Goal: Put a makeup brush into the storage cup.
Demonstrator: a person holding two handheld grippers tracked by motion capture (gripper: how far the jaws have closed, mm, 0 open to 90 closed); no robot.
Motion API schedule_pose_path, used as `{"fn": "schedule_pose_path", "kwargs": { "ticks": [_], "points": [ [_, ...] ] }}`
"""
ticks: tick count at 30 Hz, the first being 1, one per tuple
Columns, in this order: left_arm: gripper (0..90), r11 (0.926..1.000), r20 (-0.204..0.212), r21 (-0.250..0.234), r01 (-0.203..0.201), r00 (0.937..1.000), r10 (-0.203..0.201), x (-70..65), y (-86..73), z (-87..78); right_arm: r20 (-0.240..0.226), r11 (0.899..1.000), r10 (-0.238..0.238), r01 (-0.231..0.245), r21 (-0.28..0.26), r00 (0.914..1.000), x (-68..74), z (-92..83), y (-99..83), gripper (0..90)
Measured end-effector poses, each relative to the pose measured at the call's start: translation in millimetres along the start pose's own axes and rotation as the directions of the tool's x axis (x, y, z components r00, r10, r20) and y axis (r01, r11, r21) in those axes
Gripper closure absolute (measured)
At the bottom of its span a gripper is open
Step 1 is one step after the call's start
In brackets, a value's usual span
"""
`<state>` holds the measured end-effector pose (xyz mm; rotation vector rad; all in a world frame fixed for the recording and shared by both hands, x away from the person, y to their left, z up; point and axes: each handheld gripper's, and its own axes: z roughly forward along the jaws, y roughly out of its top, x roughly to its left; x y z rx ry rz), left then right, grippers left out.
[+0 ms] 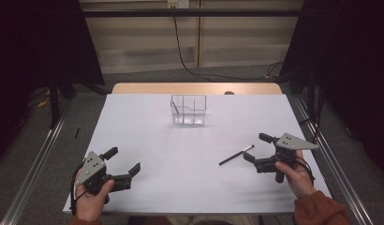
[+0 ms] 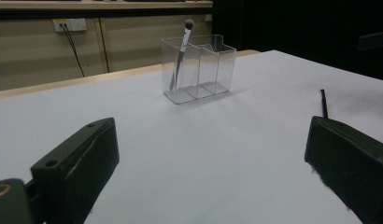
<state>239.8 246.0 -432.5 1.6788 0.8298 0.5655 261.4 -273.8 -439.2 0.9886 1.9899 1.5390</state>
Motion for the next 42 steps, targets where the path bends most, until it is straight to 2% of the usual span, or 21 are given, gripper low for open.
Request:
{"fn": "schedule_pose_path", "kwargs": {
  "ticks": [8, 15, 20, 27, 30, 33, 35, 38, 39, 42],
  "points": [
    [3.0, 0.9999, -0.012, -0.004, 0.012, 0.9999, -0.012, 5.0, 0.8, -1.8, -0.025, 1.0, -0.014, 0.014, 0.025, 0.9996, -5.5, 18.3, 13.3, 2.8],
    [3.0, 1.0, -0.019, -0.002, 0.008, 0.9998, -0.008, 7.6, 1.0, -1.1, -0.013, 0.999, -0.022, 0.022, 0.03, 0.9997, -12.7, 32.1, 22.5, 2.1],
    [3.0, 0.9999, -0.011, -0.004, 0.012, 0.9999, -0.012, 8.0, 0.5, -0.2, -0.018, 0.998, -0.025, 0.026, 0.053, 0.9995, -17.0, 41.4, 28.4, 0.0],
    [3.0, 0.9999, -0.011, -0.004, 0.017, 0.9998, -0.017, 7.6, 0.4, 0.0, -0.045, 0.99, -0.062, 0.067, 0.121, 0.9971, -19.7, 51.9, 37.4, 0.0],
    [3.0, 0.9999, -0.014, -0.001, 0.017, 0.9998, -0.017, 7.9, 0.0, 0.1, -0.026, 0.99, -0.069, 0.072, 0.123, 0.9973, -20.1, 56.0, 38.8, 0.0],
    [3.0, 0.9998, -0.013, -0.001, 0.021, 0.9997, -0.021, 6.9, 0.1, 0.5, -0.03, 0.979, -0.085, 0.089, 0.181, 0.9959, -22.8, 58.9, 41.5, 0.4],
    [3.0, 0.9998, 0.0, 0.004, 0.02, 0.9998, -0.02, 5.7, 0.5, 0.3, -0.018, 0.976, -0.066, 0.068, 0.205, 0.9977, -25.8, 59.8, 44.8, 0.2],
    [3.0, 0.9999, 0.004, 0.005, 0.013, 0.9999, -0.013, 5.2, 0.8, 1.0, -0.032, 0.968, -0.052, 0.059, 0.245, 0.9981, -31.4, 58.8, 50.8, 0.4],
    [3.0, 0.9999, 0.002, 0.006, 0.013, 0.9999, -0.013, 5.6, 0.7, 1.2, -0.038, 0.962, -0.051, 0.059, 0.266, 0.998, -33.2, 58.5, 52.4, 0.4],
    [3.0, 0.9999, -0.007, 0.006, 0.013, 0.9999, -0.013, 7.1, 0.2, 0.8, -0.081, 0.936, -0.057, 0.082, 0.343, 0.995, -38.5, 59.2, 54.4, 0.6]
  ]
}}
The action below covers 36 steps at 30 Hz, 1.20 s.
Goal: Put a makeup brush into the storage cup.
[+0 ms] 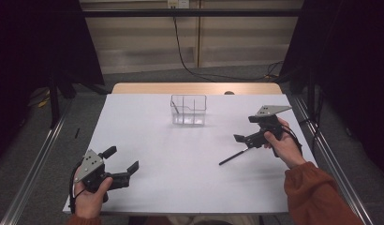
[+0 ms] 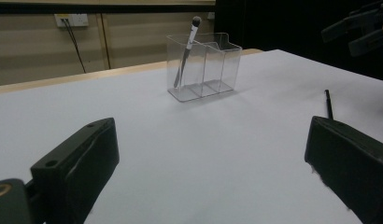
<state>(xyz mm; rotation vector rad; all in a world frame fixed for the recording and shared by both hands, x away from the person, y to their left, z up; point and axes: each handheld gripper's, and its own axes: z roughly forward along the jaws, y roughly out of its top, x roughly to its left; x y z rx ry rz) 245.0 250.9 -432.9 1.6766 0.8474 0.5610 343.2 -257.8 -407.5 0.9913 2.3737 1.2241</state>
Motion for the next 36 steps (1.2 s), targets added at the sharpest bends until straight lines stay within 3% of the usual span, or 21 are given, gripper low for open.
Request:
{"fn": "schedule_pose_path", "kwargs": {
  "ticks": [3, 10, 13, 21, 28, 36],
  "points": [
    [3.0, 1.0, -0.001, 0.002, 0.0, 1.0, 0.0, 0.8, -0.2, 0.0, -0.078, 0.996, 0.006, 0.001, 0.087, 0.9969, -3.7, 2.2, -0.2, 1.4],
    [3.0, 1.0, 0.003, 0.005, 0.005, 1.0, -0.005, 2.6, -0.1, 0.9, -0.108, 0.982, 0.004, 0.016, 0.187, 0.9942, -8.7, 7.6, -0.4, 1.8],
    [3.1, 1.0, 0.002, 0.006, 0.005, 1.0, -0.005, 3.6, -0.2, 0.5, -0.153, 0.968, -0.007, 0.045, 0.247, 0.9882, -10.1, 10.5, 1.6, 2.0],
    [3.1, 0.9999, 0.001, 0.008, 0.008, 1.0, -0.008, 4.1, -0.9, 0.9, -0.183, 0.916, -0.111, 0.172, 0.363, 0.9768, -8.0, 19.5, 7.2, 3.2],
    [3.1, 0.9998, 0.002, 0.017, 0.003, 1.0, -0.003, 4.1, -1.2, 1.4, -0.21, 0.858, -0.188, 0.265, 0.441, 0.9594, -5.3, 27.5, 11.1, 4.2],
    [3.1, 0.9998, 0.002, 0.02, 0.0, 1.0, 0.0, 4.6, -1.4, 0.9, -0.235, 0.801, -0.202, 0.299, 0.519, 0.9507, -7.6, 35.1, 12.2, 13.2]
  ]
}}
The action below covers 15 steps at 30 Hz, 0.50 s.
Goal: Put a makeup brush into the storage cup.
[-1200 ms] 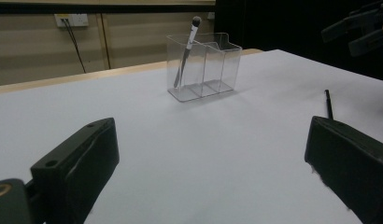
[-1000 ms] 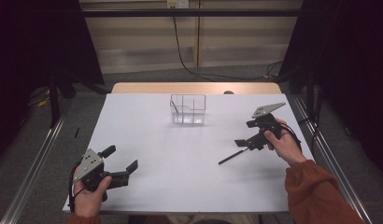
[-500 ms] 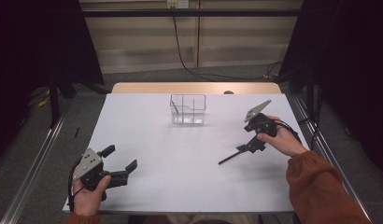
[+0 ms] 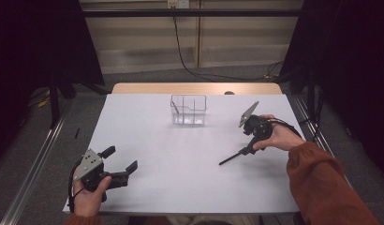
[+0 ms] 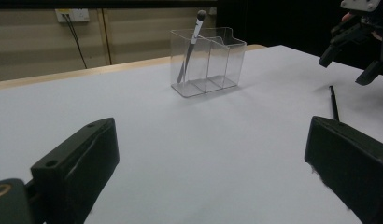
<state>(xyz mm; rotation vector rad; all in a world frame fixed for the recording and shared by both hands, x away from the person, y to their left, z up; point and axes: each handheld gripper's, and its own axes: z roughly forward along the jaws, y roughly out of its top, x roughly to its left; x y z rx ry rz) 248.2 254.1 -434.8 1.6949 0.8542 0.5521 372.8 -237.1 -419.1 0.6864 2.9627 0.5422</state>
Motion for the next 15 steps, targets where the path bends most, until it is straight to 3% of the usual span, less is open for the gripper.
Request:
{"fn": "schedule_pose_path", "kwargs": {
  "ticks": [7, 9, 15],
  "points": [
    [3.1, 1.0, 0.003, 0.001, 0.005, 1.0, -0.005, -0.1, -0.4, 0.5, 0.013, 0.999, -0.035, 0.035, 0.035, 0.9993, -0.7, 5.6, 0.4, 18.0],
    [3.1, 1.0, 0.004, 0.006, 0.0, 1.0, 0.0, -0.7, -0.6, 0.9, 0.02, 0.997, -0.068, 0.067, 0.039, 0.9975, -1.4, 8.8, -0.3, 22.0],
    [3.1, 1.0, 0.008, 0.009, -0.003, 1.0, 0.003, -0.1, -0.8, 1.3, -0.011, 0.989, -0.088, 0.088, 0.12, 0.9961, -2.0, 20.5, -1.4, 28.6]
  ]
}}
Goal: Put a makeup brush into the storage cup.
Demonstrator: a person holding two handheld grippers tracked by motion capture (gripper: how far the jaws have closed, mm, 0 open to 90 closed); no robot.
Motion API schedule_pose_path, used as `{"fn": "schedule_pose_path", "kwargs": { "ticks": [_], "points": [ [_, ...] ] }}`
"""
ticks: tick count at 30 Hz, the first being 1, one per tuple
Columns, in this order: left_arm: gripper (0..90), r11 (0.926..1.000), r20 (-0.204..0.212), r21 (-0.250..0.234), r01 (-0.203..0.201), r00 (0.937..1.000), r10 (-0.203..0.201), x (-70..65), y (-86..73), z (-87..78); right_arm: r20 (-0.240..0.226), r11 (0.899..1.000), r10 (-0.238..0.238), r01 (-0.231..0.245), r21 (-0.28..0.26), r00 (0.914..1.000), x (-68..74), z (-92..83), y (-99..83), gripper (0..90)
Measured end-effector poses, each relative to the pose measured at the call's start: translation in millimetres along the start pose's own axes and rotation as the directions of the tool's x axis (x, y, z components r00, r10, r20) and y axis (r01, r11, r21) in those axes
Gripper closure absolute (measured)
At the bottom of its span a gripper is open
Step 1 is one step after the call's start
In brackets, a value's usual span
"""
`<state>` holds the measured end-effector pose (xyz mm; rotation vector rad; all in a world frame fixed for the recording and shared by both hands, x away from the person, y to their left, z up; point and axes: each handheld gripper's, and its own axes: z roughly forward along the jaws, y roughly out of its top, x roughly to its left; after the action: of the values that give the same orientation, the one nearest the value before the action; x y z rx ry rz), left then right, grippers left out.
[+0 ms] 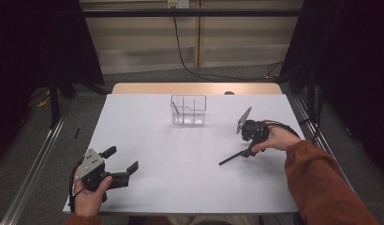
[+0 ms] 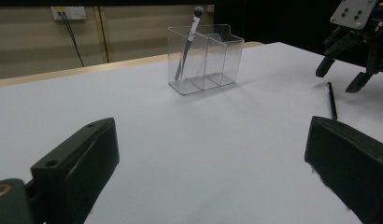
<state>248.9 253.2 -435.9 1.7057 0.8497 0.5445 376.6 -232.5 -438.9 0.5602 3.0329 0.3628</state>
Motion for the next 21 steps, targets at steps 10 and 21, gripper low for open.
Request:
{"fn": "schedule_pose_path", "kwargs": {
  "ticks": [10, 21],
  "points": [
    [3.2, 1.0, -0.001, 0.005, -0.001, 1.0, 0.001, 0.5, -0.4, 0.0, -0.017, 0.997, -0.018, 0.019, 0.071, 0.9997, -3.2, 13.7, 1.4, 42.0],
    [3.3, 0.9998, 0.008, 0.018, -0.013, 0.9999, 0.013, -0.5, -0.8, 0.5, -0.035, 0.99, -0.038, 0.042, 0.134, 0.9987, -1.2, 14.2, 9.7, 54.7]
  ]
}}
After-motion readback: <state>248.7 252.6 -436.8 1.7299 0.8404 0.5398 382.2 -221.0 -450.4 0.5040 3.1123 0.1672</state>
